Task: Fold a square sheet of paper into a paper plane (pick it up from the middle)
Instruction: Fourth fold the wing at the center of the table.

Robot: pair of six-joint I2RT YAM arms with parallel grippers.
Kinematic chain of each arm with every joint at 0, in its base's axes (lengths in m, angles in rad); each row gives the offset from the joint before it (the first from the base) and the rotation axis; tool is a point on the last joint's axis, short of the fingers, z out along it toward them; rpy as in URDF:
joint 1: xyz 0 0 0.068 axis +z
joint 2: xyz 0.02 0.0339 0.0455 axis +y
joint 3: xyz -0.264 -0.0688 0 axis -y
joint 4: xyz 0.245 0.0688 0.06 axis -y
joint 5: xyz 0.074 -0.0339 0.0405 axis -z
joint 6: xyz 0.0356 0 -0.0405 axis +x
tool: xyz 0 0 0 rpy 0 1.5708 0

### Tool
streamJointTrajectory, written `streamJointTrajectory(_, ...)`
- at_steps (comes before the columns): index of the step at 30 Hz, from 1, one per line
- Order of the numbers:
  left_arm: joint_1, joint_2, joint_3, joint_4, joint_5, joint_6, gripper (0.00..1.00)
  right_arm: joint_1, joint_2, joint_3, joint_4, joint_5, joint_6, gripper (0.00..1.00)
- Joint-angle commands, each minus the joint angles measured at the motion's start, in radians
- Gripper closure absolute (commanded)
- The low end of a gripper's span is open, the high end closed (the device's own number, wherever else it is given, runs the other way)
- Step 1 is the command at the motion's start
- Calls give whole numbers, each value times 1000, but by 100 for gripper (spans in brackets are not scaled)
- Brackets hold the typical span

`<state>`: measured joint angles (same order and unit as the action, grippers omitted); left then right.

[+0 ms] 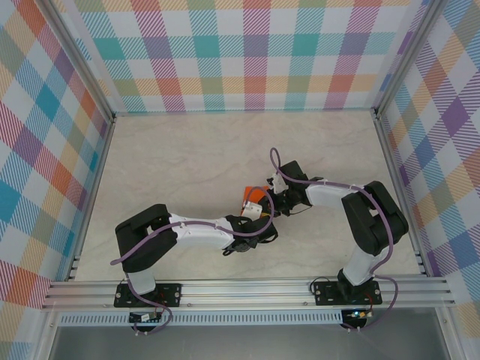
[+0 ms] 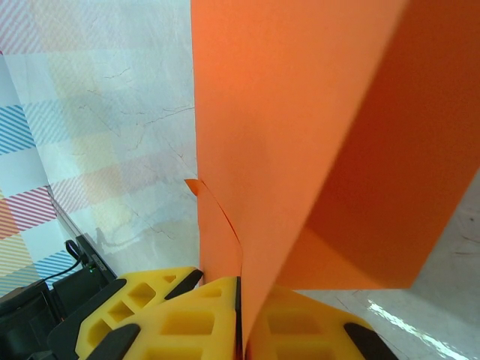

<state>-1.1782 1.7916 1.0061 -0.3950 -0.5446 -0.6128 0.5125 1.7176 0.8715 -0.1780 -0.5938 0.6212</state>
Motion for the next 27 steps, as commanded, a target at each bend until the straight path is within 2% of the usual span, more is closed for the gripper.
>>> streamJointTrajectory(1, -13, 21, 22, -43, -39, -7, 71, 8, -8, 20, -26, -3, -1, 90)
streamJointTrajectory(15, -14, 34, 35, -46, -50, -1, 81, 10, -6, 22, -44, 5, -11, 90)
streamJointTrajectory(27, -14, -4, 17, -41, -47, -1, 79, 18, 11, 15, -21, 14, 8, 91)
